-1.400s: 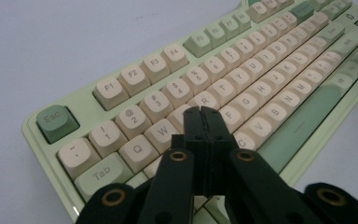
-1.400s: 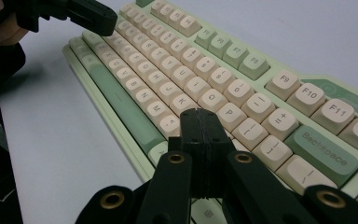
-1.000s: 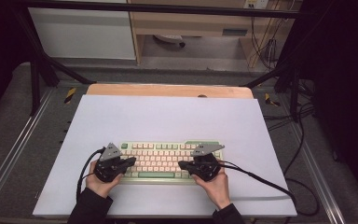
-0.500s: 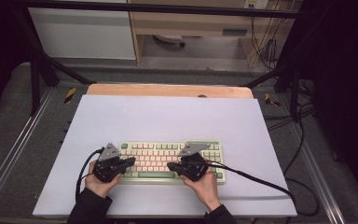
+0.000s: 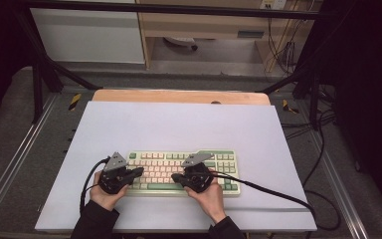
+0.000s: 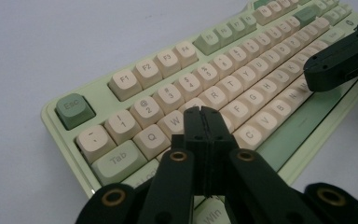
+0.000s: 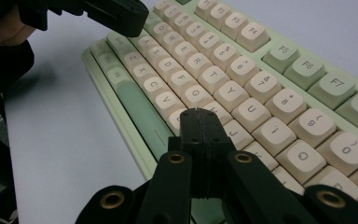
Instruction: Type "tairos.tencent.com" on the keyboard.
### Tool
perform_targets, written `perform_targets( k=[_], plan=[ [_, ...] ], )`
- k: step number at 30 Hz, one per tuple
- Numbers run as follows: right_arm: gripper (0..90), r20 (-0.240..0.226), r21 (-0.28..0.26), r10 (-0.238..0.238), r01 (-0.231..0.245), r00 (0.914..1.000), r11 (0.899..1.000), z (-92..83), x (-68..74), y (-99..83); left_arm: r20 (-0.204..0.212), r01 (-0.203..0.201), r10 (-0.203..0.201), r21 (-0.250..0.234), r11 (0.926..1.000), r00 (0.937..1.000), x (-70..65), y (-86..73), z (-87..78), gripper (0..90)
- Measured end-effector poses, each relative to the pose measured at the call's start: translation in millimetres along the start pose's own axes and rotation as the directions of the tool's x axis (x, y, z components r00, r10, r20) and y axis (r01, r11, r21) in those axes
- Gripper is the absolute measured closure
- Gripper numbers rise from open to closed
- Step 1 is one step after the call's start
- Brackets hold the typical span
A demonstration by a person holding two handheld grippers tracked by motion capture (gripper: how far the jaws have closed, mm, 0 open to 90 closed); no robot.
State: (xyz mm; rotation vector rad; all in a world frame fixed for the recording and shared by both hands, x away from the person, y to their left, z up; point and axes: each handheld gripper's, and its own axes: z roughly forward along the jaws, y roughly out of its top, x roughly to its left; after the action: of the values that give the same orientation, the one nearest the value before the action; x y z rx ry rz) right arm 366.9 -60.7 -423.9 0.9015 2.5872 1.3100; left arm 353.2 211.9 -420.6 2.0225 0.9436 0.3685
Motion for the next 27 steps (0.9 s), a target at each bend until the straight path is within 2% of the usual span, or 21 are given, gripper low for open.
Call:
perform_targets(
  k=[9,27],
  plan=[
    [90.0,0.005,0.023,-0.008,0.007,1.0000,1.000,7.4,-0.2,-2.0,0.000,-0.001,0.001,0.001,1.0000,1.0000,-0.1,0.0,0.0,90.0],
    [90.0,0.006,0.028,-0.019,0.019,0.9998,0.999,9.1,0.8,-3.3,0.001,-0.004,0.004,-0.002,1.0000,1.0000,-0.9,0.6,-0.5,90.0]
  ],
)
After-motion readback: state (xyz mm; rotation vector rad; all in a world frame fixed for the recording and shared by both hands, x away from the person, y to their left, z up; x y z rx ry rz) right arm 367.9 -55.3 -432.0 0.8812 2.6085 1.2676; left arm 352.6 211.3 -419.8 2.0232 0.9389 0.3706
